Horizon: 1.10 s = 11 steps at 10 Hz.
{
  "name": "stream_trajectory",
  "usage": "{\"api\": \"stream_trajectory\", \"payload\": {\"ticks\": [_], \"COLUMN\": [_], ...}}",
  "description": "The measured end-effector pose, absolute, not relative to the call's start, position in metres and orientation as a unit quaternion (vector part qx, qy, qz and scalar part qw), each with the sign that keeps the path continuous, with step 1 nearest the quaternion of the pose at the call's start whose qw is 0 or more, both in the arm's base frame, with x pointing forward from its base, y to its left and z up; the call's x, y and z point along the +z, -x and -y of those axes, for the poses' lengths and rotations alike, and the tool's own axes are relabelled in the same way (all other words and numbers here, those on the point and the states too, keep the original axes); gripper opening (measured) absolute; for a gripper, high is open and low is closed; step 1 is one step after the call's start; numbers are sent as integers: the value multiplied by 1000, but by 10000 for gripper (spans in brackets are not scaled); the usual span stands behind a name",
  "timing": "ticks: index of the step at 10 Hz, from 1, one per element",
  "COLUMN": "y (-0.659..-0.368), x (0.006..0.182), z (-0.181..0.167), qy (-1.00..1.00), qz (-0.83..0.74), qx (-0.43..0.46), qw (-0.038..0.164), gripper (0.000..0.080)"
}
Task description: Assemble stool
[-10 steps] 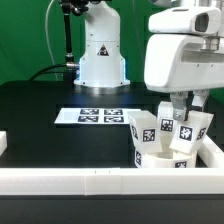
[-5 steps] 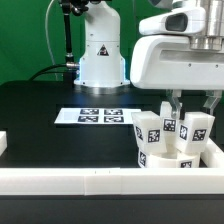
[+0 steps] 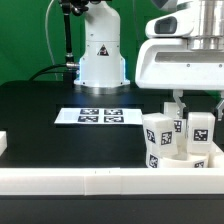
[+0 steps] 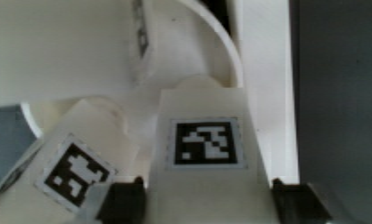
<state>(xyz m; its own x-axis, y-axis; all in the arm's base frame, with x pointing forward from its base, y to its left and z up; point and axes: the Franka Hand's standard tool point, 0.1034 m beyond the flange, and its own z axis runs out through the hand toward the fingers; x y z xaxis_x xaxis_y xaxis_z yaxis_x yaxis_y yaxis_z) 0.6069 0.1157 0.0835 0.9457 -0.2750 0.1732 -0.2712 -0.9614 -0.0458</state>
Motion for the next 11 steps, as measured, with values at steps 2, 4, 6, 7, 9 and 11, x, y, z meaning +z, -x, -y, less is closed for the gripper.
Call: {"api": "stream_trajectory", "payload": {"ticks": [2,4,6,7,9,11], "y": [-607,-606,-606,-606,-605,-605], "x": [83,83,83,82,83,83], "z": [-117,-118,-117,-118,-121,-123], "qy": [976,960,932,916,877,831], "qz": [-200,-265,-350,-390,-470,-547], "qx": [-86,-82,-76,-74,-68,-57], "qw": [23,35,52,59,70,83], "gripper": [337,337,337,337,337,337]}}
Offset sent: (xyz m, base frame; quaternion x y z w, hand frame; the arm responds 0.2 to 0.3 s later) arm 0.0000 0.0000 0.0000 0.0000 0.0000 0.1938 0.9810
